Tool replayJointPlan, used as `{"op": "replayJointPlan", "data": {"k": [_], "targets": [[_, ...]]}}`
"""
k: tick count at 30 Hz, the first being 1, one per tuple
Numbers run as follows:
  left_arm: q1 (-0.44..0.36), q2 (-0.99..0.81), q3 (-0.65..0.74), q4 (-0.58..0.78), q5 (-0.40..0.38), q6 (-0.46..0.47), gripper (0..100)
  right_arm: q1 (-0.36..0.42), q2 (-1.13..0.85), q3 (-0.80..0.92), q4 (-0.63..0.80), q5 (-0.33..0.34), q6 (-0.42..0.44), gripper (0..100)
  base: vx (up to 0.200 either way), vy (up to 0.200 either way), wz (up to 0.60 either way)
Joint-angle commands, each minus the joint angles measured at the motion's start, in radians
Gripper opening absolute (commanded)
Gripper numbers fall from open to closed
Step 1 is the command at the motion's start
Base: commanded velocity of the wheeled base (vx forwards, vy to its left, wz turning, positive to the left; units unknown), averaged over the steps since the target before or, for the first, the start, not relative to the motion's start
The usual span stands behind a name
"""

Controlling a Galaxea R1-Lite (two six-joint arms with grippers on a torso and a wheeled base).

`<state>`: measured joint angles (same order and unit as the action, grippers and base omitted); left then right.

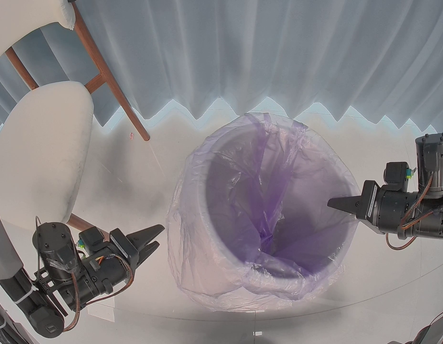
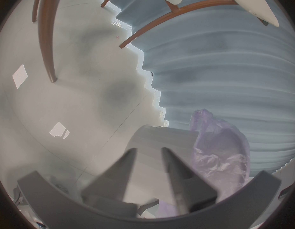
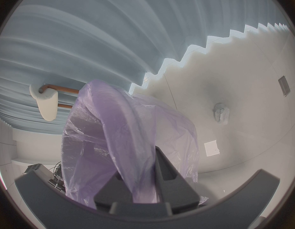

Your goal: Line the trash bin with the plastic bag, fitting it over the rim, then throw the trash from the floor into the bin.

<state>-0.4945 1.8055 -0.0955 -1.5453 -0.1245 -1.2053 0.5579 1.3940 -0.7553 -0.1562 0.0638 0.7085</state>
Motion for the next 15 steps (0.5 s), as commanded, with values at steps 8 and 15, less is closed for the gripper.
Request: {"op": "replayJointPlan", "data": {"k": [8, 15], "targets": [[-0.029, -0.077, -0.043, -0.001, -0.053, -0.011, 100, 0.013, -0.001, -0.001, 0.000, 0.001, 0.000, 0, 0.000, 0.000, 0.00], [-0.027, 0.017, -0.185, -0.001, -0.081, -0.013, 100, 0.017, -0.007, -0.002, -0.002, 0.001, 0.000, 0, 0.000, 0.000, 0.00]]}}
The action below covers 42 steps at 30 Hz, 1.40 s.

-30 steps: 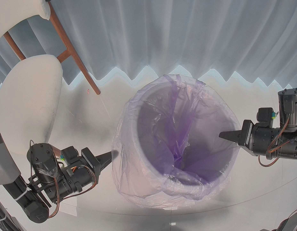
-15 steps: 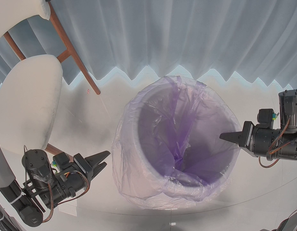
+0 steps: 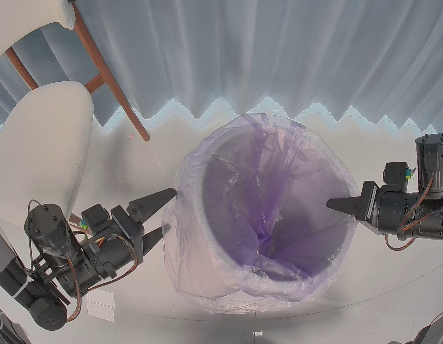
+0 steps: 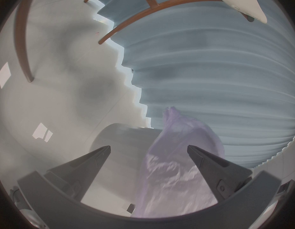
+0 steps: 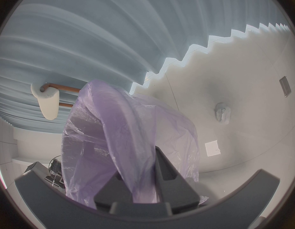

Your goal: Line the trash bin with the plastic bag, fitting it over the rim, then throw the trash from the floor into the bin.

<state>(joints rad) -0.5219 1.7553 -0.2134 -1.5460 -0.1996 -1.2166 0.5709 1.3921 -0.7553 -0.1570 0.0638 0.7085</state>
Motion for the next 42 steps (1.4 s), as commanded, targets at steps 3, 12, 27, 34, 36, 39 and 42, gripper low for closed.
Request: {"op": "replayJointPlan", "data": {"k": [3, 12, 27, 34, 36, 39, 42], "targets": [[0.000, 0.101, -0.104, 0.000, -0.006, -0.001, 100, 0.003, -0.008, -0.001, -0.001, 0.001, 0.000, 0, 0.000, 0.000, 0.00], [0.003, 0.110, -0.110, 0.000, -0.004, -0.003, 0, 0.003, -0.027, 0.014, 0.001, 0.001, 0.006, 0, 0.000, 0.000, 0.00], [0.020, 0.158, -0.109, 0.000, 0.008, 0.000, 0, 0.004, -0.065, 0.024, -0.001, 0.024, 0.052, 0, 0.000, 0.000, 0.00], [0.020, 0.156, -0.107, 0.000, 0.008, 0.002, 0, 0.001, -0.068, 0.022, -0.001, 0.024, 0.057, 0, 0.000, 0.000, 0.00], [0.022, 0.154, -0.103, 0.000, 0.009, 0.002, 0, 0.001, -0.068, 0.021, -0.001, 0.024, 0.055, 0, 0.000, 0.000, 0.00], [0.022, 0.153, -0.089, 0.000, 0.008, 0.000, 100, 0.000, -0.067, 0.024, -0.001, 0.022, 0.055, 0, 0.000, 0.000, 0.00], [0.030, 0.148, -0.087, 0.000, 0.012, 0.005, 100, -0.003, -0.065, 0.028, -0.001, 0.022, 0.054, 0, 0.000, 0.000, 0.00]]}}
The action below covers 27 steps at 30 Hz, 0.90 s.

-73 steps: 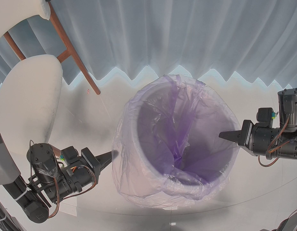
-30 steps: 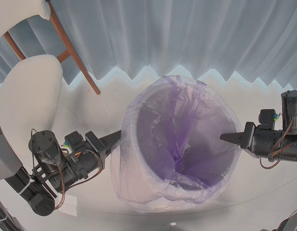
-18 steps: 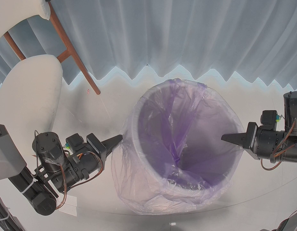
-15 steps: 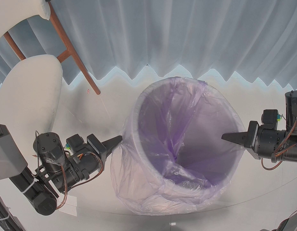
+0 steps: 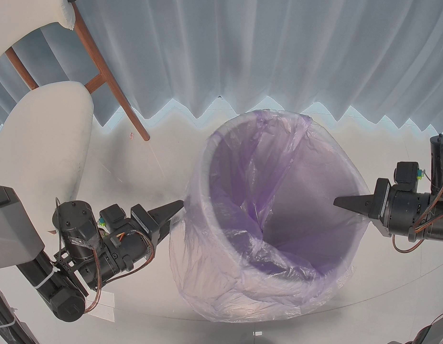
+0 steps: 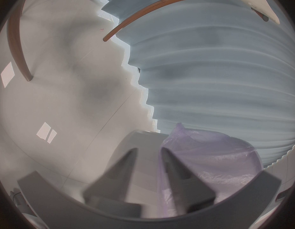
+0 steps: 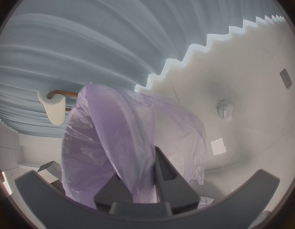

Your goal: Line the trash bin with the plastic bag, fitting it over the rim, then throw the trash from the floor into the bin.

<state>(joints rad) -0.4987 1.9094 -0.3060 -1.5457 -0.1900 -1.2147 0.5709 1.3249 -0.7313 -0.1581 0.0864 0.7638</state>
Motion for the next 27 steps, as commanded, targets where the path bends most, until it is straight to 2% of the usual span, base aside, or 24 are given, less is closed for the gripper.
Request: {"op": "replayJointPlan", "data": {"k": [1, 10, 12, 14, 17, 19, 24, 27], "targets": [[0.008, -0.012, 0.005, -0.001, 0.007, 0.003, 100, -0.005, 0.002, 0.006, 0.000, 0.000, -0.003, 0, 0.000, 0.000, 0.00], [0.032, -0.158, 0.077, -0.001, 0.095, 0.007, 100, -0.046, 0.056, 0.000, -0.026, -0.002, -0.024, 0, 0.000, 0.000, 0.00], [0.097, -0.263, 0.107, -0.001, 0.121, -0.008, 100, -0.060, 0.109, 0.010, -0.098, -0.004, -0.072, 0, 0.000, 0.000, 0.00], [0.128, -0.306, 0.117, -0.001, 0.121, -0.019, 100, -0.062, 0.139, 0.015, -0.126, -0.004, -0.095, 0, 0.000, 0.000, 0.00], [0.134, -0.359, 0.139, -0.001, 0.119, -0.046, 100, -0.072, 0.178, 0.018, -0.167, -0.005, -0.120, 0, 0.000, 0.000, 0.00], [0.111, -0.414, 0.185, -0.001, 0.116, -0.078, 100, -0.085, 0.247, 0.024, -0.235, -0.004, -0.136, 0, 0.000, 0.000, 0.00], [-0.030, -0.510, 0.306, 0.003, 0.121, -0.083, 100, -0.089, 0.355, 0.020, -0.337, -0.004, -0.139, 0, 0.000, 0.000, 0.00], [-0.029, -0.549, 0.306, 0.006, 0.126, -0.092, 100, -0.089, 0.407, 0.012, -0.385, -0.005, -0.139, 0, 0.000, 0.000, 0.00]]}}
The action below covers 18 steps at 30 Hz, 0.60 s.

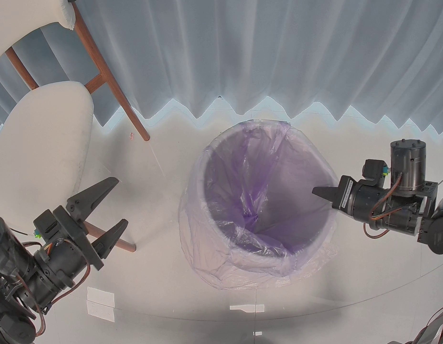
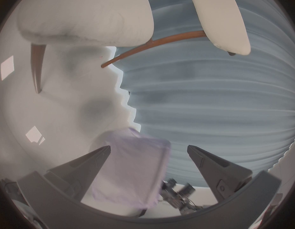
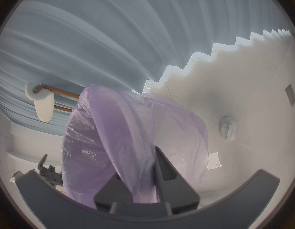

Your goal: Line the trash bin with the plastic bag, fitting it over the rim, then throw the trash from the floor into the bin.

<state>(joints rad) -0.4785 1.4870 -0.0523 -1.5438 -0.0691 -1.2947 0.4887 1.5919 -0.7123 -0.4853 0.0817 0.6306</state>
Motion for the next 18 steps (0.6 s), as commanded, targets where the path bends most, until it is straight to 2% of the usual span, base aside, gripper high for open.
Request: {"op": "replayJointPlan", "data": {"k": [1, 5, 6, 9, 15, 18], "targets": [[-0.026, -0.133, 0.052, 0.005, 0.006, -0.014, 100, -0.007, 0.172, -0.009, -0.087, -0.005, -0.009, 0, 0.000, 0.000, 0.00], [-0.005, -0.151, 0.052, 0.019, 0.005, -0.009, 100, -0.009, 0.234, -0.009, -0.139, -0.037, -0.037, 0, 0.000, 0.000, 0.00], [0.000, -0.169, 0.052, 0.025, 0.003, -0.003, 100, -0.009, 0.273, -0.010, -0.180, -0.066, -0.051, 0, 0.000, 0.000, 0.00], [0.000, -0.182, 0.052, 0.030, 0.005, 0.002, 100, -0.010, 0.315, -0.018, -0.226, -0.074, -0.052, 0, 0.000, 0.000, 0.00], [-0.002, -0.203, 0.052, 0.076, 0.026, 0.005, 100, -0.022, 0.385, -0.073, -0.243, -0.089, -0.052, 0, 0.000, 0.000, 0.00], [-0.003, -0.241, 0.052, 0.136, 0.029, 0.011, 100, -0.030, 0.445, -0.108, -0.254, -0.120, -0.051, 0, 0.000, 0.000, 0.00]]}}
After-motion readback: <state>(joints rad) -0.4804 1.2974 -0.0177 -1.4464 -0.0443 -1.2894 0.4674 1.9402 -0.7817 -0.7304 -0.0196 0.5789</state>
